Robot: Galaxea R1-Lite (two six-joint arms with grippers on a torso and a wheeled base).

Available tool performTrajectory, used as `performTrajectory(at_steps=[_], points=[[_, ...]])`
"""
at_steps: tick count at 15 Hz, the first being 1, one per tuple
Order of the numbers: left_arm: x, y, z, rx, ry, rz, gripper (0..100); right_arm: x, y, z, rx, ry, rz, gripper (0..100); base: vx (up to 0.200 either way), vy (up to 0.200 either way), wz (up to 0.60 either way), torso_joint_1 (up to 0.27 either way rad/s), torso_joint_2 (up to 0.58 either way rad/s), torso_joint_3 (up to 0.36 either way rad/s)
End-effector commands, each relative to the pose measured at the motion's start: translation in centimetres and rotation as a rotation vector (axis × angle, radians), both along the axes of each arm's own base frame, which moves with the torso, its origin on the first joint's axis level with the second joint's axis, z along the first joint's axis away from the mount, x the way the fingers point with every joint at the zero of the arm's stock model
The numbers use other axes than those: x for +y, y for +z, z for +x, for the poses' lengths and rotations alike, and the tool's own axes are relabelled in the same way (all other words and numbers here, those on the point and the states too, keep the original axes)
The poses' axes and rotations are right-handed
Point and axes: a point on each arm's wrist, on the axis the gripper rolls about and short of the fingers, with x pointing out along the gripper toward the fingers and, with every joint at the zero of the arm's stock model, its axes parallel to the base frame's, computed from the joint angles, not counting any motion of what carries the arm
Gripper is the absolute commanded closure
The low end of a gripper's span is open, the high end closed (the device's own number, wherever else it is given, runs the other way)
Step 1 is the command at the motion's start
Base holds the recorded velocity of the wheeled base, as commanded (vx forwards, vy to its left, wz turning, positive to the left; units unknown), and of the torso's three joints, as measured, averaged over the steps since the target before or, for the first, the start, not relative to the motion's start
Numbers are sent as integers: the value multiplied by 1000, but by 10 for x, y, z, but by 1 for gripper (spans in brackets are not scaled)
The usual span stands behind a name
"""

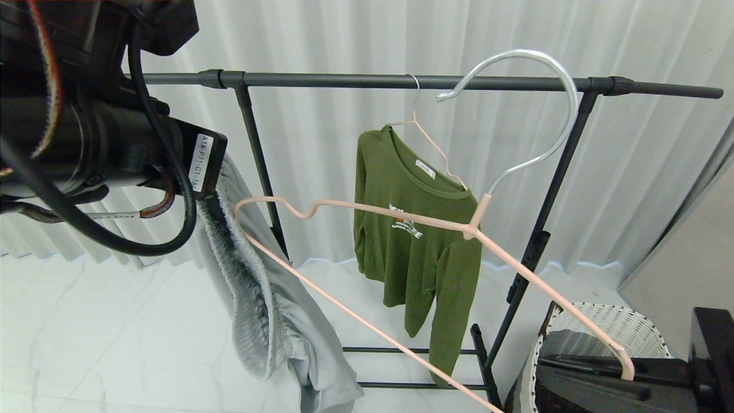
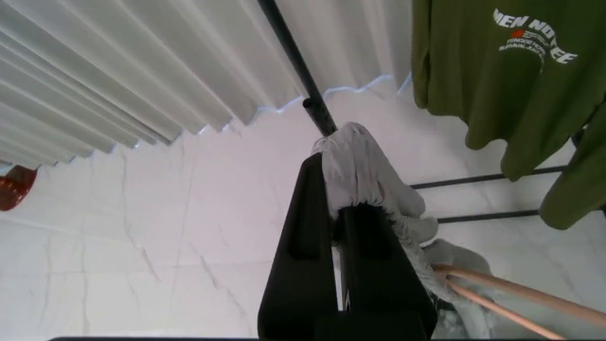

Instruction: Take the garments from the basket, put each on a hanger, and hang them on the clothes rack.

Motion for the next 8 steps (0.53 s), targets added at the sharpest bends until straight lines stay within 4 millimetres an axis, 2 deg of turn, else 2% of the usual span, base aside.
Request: performTrajectory(at_steps=[1,8], points=[[3,1,3,-2,20,-1,100,1,0,0,0,4,-3,100,0,0,0,0,0,0],[3,0,3,0,22,1,100,2,1,-4,-1,24,4,100,0,0,0,0,0,0]])
